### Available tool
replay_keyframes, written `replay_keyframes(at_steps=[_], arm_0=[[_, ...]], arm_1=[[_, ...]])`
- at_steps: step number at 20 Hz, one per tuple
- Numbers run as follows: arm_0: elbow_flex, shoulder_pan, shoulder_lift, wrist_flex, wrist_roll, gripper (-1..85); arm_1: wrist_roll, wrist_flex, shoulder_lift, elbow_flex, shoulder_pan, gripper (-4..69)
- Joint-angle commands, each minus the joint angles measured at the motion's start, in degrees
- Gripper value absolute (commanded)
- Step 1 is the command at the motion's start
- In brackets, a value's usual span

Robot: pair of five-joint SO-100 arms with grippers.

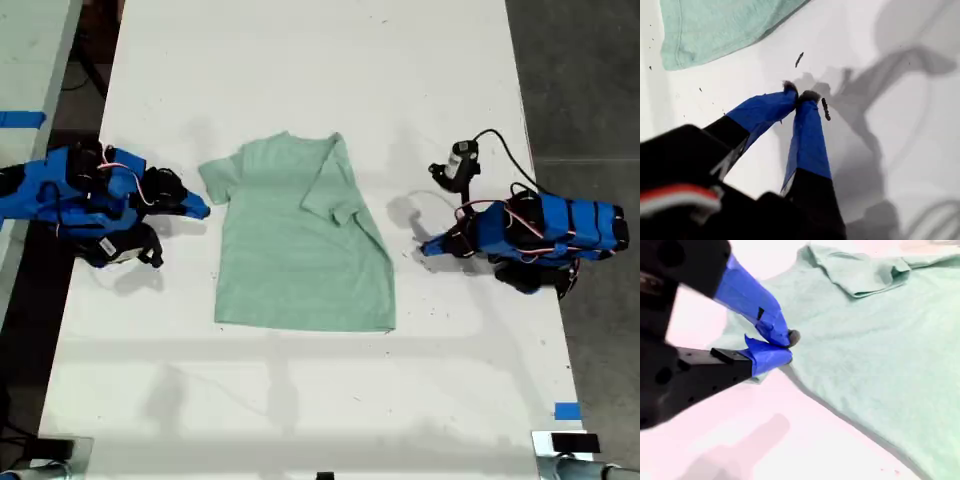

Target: Fold t shirt

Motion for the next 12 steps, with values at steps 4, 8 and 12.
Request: replay_keyframes(at_steps=[4,8,12], arm_0=[[-21.3,-23.3,-26.5,5.9,13.2,11.5],[-21.4,-31.8,-42.3,-2.6,18.9,17.7],[-21.1,-38.1,-58.4,-13.1,26.5,17.6]], arm_1=[[-1.0,0.1,0.8,2.8,-0.4,3.1],[-1.0,0.1,0.8,2.8,-0.4,3.1],[-1.0,0.1,0.8,2.8,-0.4,3.1]])
